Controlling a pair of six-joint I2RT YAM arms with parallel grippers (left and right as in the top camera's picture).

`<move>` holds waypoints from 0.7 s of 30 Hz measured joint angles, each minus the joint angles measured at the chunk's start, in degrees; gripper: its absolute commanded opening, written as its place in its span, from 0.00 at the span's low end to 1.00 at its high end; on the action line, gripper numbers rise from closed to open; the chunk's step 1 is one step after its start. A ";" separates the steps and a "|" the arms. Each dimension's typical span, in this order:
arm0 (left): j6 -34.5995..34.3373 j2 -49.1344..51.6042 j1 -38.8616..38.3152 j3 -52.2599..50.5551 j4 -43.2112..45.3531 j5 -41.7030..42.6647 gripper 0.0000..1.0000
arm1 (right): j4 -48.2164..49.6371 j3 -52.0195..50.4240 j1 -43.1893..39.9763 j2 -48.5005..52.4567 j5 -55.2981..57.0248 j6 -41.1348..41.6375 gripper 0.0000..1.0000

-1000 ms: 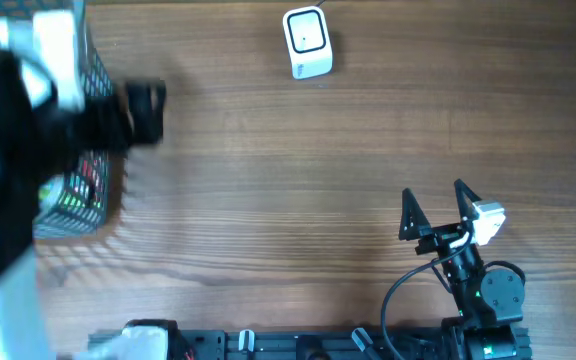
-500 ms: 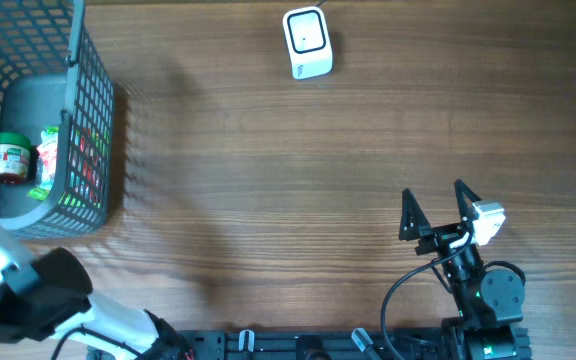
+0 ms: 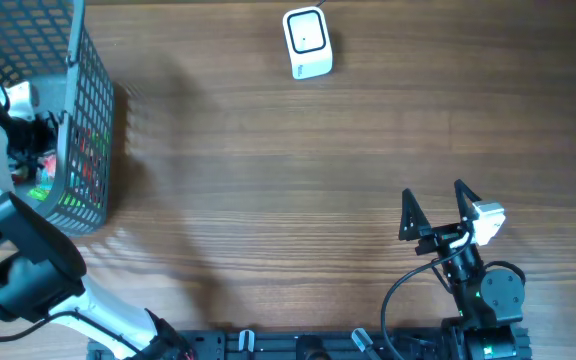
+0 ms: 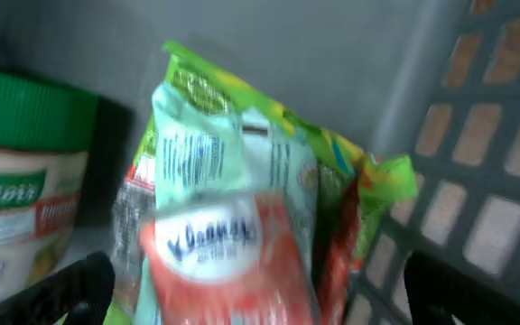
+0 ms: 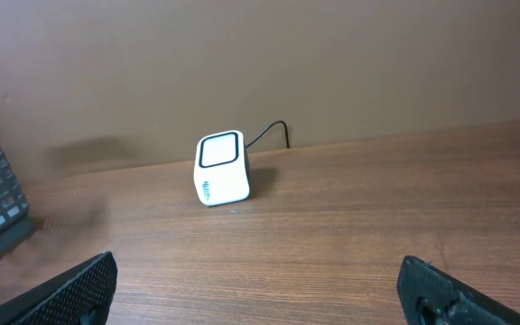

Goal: Scan the item barcode
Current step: 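Reach the left gripper into the basket and grasp a bundle of items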

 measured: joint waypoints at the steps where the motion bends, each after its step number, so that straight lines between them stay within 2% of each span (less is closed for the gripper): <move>1: 0.02 0.02 0.00 -0.46 0.33 -0.04 1.00 | 0.02 0.00 0.00 0.00 0.00 0.02 1.00; 10: 0.22 0.02 0.00 -9.92 11.87 -0.02 1.00 | 0.00 0.00 0.00 0.00 0.00 0.02 1.00; 11: 0.22 0.02 0.00 -10.91 12.87 0.00 0.92 | 0.02 0.00 0.00 0.00 0.00 0.02 1.00; 12: 0.22 0.02 0.00 -12.07 13.79 -0.02 0.77 | 0.00 0.00 0.00 0.00 0.00 0.00 1.00; 13: 0.52 0.02 0.00 -12.57 14.21 -0.04 0.53 | 0.02 0.00 0.00 0.00 0.00 0.02 1.00; 14: 0.48 0.02 0.00 -12.94 14.49 -0.09 0.37 | 0.02 0.00 0.00 0.00 0.00 0.02 1.00; 15: 0.44 0.02 0.04 -13.11 14.56 -0.02 0.33 | 0.00 0.00 0.00 0.00 0.00 0.02 0.99; 17: 0.72 -0.15 0.09 -13.16 14.67 -0.11 0.31 | 0.00 0.00 0.00 0.00 0.00 0.02 1.00; 21: 0.63 -0.57 0.00 -12.31 13.31 -1.81 0.31 | 0.00 0.00 0.00 0.00 0.00 0.02 1.00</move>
